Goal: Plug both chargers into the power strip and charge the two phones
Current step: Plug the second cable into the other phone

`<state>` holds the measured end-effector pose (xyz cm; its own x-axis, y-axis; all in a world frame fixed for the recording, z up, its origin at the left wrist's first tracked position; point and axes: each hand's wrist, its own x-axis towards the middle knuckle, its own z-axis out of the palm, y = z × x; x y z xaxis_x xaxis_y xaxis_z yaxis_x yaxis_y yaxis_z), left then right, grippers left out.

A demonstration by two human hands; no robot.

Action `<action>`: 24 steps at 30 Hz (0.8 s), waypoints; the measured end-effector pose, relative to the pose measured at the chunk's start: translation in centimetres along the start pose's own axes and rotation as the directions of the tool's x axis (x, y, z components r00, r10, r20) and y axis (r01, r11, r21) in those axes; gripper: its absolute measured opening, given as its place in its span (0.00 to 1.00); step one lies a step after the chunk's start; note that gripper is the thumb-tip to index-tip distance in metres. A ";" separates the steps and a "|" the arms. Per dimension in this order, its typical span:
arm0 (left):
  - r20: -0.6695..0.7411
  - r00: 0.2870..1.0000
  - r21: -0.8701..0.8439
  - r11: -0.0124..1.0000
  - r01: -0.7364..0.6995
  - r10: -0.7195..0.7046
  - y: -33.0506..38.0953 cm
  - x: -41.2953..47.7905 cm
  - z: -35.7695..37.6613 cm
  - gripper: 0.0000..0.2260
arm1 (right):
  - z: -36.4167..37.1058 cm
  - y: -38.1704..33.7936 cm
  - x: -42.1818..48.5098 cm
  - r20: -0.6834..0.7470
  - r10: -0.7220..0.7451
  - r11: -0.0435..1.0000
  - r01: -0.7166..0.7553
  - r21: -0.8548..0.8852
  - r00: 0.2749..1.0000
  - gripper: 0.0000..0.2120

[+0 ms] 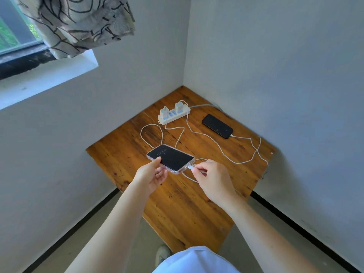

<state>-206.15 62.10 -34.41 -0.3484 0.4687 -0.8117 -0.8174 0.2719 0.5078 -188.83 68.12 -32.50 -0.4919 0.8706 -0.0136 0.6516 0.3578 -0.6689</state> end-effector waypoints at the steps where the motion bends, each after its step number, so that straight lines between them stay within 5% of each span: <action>1: -0.004 1.000 0.005 1.000 -0.007 0.008 -0.1 -0.1 0.2 0.06 | 0.0 0.1 0.0 -0.006 -0.011 1.000 0.011 -0.029 1.000 0.11; 16: -0.032 0.991 0.085 0.988 -0.130 0.133 -1.6 -0.6 1.3 0.07 | -0.7 1.2 -0.1 0.029 -0.038 0.998 0.039 -0.047 0.999 0.08; 24: 0.015 0.989 0.093 0.985 -0.146 0.146 -2.1 -0.5 1.3 0.11 | -1.9 2.2 -0.2 0.190 0.144 0.946 -0.191 0.261 0.971 0.09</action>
<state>-203.69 62.40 -34.70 -0.4571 0.5155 -0.7248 -0.7114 0.2773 0.6458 -186.19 69.43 -32.56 -0.4940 0.8326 -0.2505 0.5601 0.0844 -0.8241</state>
